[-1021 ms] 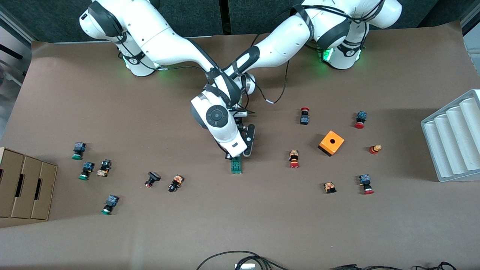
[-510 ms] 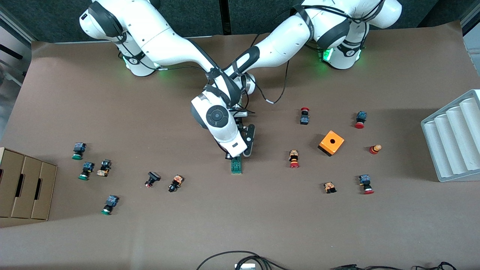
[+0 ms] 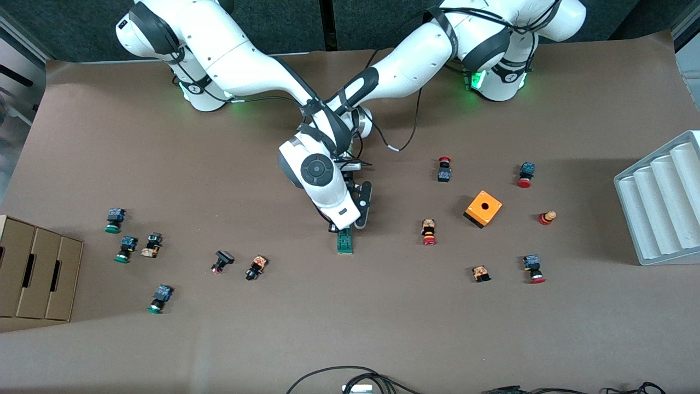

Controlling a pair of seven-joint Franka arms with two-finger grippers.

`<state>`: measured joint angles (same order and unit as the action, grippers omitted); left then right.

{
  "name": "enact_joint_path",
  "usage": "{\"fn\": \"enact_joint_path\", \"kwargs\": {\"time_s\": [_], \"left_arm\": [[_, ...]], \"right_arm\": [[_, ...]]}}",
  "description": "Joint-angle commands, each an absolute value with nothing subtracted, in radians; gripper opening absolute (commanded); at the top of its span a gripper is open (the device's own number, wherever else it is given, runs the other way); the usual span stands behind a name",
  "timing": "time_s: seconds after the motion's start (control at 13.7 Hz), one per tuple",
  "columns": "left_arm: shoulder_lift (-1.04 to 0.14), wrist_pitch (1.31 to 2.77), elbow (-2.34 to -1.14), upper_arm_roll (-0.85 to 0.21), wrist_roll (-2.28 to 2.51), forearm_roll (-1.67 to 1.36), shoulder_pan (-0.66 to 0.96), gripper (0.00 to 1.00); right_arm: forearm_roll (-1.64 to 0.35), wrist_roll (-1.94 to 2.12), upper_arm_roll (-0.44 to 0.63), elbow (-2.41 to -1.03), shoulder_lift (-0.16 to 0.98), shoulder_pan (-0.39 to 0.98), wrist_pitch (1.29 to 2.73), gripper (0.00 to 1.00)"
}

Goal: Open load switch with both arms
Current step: 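Open the right gripper and lift it off the white lever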

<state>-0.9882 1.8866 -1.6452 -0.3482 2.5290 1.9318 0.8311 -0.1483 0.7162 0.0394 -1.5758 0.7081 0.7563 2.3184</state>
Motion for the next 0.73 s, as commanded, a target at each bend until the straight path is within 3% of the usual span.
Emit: {"fn": "enact_joint_path", "kwargs": {"time_s": [0.0,0.66], "left_arm": [[-1.019,1.916,-1.608,-0.337,2.528,1.967,0.844,0.41],[-1.019,1.916,-1.606,-0.337,2.528,1.967,0.844,0.41]], "right_arm": [[-0.166,0.709,0.048,-1.597,0.710,0.772,2.341,0.38],[-0.164,0.707,0.048,-1.597,0.715,0.775,2.353,0.38]]}}
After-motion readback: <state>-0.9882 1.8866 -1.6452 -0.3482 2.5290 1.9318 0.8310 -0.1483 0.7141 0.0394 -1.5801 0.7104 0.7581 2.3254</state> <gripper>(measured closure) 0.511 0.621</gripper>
